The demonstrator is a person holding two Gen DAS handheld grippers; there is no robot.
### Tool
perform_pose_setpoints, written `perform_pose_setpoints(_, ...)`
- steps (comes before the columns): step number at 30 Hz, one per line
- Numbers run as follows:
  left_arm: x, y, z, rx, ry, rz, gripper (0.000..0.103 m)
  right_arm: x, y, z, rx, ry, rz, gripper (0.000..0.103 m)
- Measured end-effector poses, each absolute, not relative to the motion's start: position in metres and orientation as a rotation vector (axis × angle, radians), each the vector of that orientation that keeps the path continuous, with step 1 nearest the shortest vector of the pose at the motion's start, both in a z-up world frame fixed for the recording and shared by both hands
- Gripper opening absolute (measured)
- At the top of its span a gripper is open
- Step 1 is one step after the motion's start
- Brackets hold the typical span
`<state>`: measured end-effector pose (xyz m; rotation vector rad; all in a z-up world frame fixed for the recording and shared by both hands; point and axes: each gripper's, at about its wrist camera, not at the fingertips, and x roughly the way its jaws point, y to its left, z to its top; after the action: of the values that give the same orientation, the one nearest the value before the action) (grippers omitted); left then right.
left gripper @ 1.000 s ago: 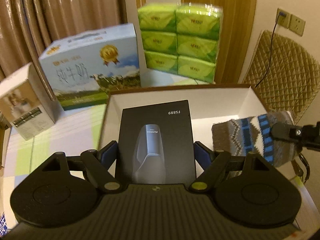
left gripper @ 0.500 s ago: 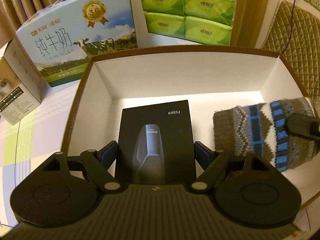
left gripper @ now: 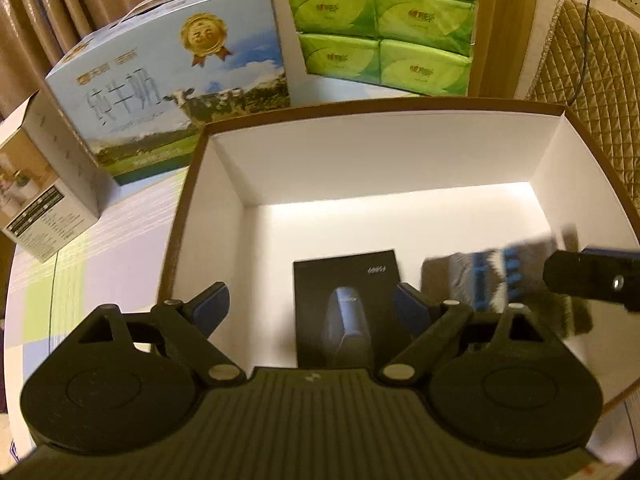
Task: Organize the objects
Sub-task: 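Release the shaver box and sock into the brown box with both grippers, then move both grippers back toward the remaining items on the table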
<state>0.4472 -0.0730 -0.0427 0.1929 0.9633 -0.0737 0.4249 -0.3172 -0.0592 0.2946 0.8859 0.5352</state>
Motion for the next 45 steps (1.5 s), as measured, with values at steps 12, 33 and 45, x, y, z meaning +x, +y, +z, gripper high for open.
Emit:
perform_pose_setpoints(12, 0.41, -0.056, -0.014, 0.147, 0.948, -0.079, 0.092, 0.389, -0.297, -0.04, -0.052, 0.832, 0.574, 0.101)
perform_pose_setpoints(33, 0.308, -0.043, 0.032, 0.042, 0.873, -0.101, 0.095, 0.314, -0.332, -0.002, 0.034, 0.774, 0.516, 0.101)
perform_pose_setpoints(45, 0.246, -0.018, 0.035, 0.02, 0.872, -0.082, 0.095, 0.269, -0.332, 0.001, 0.046, 0.789, 0.506, 0.101)
